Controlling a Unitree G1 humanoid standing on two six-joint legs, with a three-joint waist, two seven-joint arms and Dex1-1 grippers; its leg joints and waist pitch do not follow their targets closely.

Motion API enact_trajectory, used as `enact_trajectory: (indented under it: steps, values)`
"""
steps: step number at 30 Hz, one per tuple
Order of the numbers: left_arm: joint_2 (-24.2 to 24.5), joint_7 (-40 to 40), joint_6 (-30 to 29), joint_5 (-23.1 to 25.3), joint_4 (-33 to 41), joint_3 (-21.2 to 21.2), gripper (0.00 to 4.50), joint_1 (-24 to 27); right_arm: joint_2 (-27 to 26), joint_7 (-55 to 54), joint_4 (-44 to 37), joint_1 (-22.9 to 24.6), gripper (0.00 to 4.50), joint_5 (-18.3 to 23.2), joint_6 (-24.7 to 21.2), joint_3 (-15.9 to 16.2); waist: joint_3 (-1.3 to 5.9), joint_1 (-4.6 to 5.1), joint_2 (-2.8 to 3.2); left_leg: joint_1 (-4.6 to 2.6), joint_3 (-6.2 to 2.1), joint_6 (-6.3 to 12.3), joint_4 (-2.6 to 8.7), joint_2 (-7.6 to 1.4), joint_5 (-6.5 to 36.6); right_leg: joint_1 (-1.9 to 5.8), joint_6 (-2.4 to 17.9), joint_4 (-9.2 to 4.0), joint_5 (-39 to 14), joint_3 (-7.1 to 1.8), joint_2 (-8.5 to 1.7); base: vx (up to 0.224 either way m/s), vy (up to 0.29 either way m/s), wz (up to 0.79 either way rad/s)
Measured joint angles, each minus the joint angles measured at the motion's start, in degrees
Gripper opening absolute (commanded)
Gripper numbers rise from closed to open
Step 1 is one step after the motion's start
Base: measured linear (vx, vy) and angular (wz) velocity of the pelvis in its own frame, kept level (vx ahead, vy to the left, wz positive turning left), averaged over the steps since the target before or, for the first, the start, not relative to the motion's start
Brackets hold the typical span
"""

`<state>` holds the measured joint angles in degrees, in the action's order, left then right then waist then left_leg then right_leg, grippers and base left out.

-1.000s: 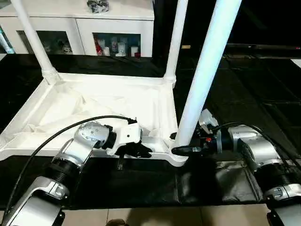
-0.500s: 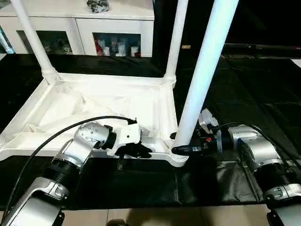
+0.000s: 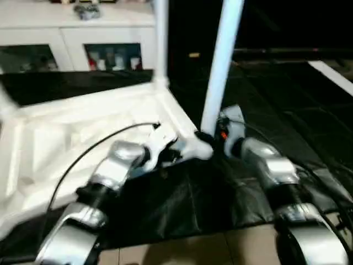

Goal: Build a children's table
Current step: Rotate leg to tighten

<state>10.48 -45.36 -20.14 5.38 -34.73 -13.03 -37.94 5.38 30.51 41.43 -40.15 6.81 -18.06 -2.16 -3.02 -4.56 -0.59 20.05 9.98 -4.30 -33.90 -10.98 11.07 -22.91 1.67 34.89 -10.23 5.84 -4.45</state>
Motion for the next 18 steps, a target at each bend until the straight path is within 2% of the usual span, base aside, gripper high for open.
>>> enact_trajectory:
  steps: [2,4,8,9,11,14,15,18]
  values:
    - [-0.7,1.6,-0.9,0.1,-0.2,0.6,0.0,-0.4,-0.8,-2.7,0.9,-1.0,2.09,-1.0,0.5,0.0,0.0,-0.01,0.0,0.01,-0.01,0.0,0.02,0.0,0.0,-0.01,0.1,0.04,0.1,0.0,0.01,0.0,0.0,0.0]
    - [-0.9,2.0,-1.0,0.8,-0.2,0.8,0.0,-0.7,-1.3,-3.9,1.4,-1.6,2.58,-1.8,1.3,0.0,0.01,-0.1,0.01,0.03,-0.01,-0.02,0.14,-0.01,0.0,-0.04,0.1,0.01,0.1,0.0,0.02,0.0,0.0,0.0]
    - [-0.9,3.0,0.0,1.2,-0.3,0.7,0.0,-0.9,-1.4,-3.8,1.5,-1.4,2.79,-3.1,2.6,0.5,0.02,-0.33,0.0,0.15,0.02,0.03,0.27,0.0,0.1,-0.21,0.3,0.01,0.1,-0.01,0.03,0.0,0.0,0.0]
    - [-0.7,3.2,0.5,1.3,-0.3,0.6,0.0,-0.9,-1.4,-3.7,1.6,-1.0,3.06,-4.0,3.4,1.0,0.01,-0.32,-0.01,0.17,0.03,0.04,0.28,0.0,0.1,-0.25,0.4,0.01,0.1,-0.01,0.03,0.0,0.0,0.0]
    - [-0.4,3.2,0.9,1.3,-0.4,0.4,0.0,-0.9,-1.2,-3.0,1.8,-0.4,3.18,-4.6,4.6,1.7,0.01,-0.26,-0.01,0.17,0.05,0.02,0.28,-0.01,0.1,-0.26,0.4,0.01,0.1,-0.02,0.03,0.0,0.0,0.0]
    - [0.3,3.0,2.5,1.3,-1.0,-0.1,0.0,-0.9,0.5,0.1,1.3,0.9,3.36,-4.7,6.0,2.8,0.01,-0.42,-0.02,0.14,0.05,0.02,0.27,-0.01,0.1,-0.25,0.4,0.01,0.1,-0.02,0.03,0.0,0.0,0.0]
    - [1.2,1.9,4.7,1.2,-1.6,-0.3,0.0,-0.7,2.6,4.3,-0.3,2.9,3.51,-4.3,6.7,3.1,-0.02,-0.6,-0.05,0.11,0.05,0.02,0.26,-0.01,0.1,-0.26,0.4,-0.01,0.1,-0.01,0.03,0.0,0.0,0.0]
    - [3.0,0.7,7.4,1.3,-2.5,-0.3,0.0,-0.7,4.3,10.5,-1.1,5.9,3.81,-3.7,7.8,4.6,-0.1,-0.01,-0.08,0.23,0.05,0.02,0.27,-0.04,0.1,-0.33,0.4,0.02,0.1,-0.03,0.09,0.0,0.0,0.0]
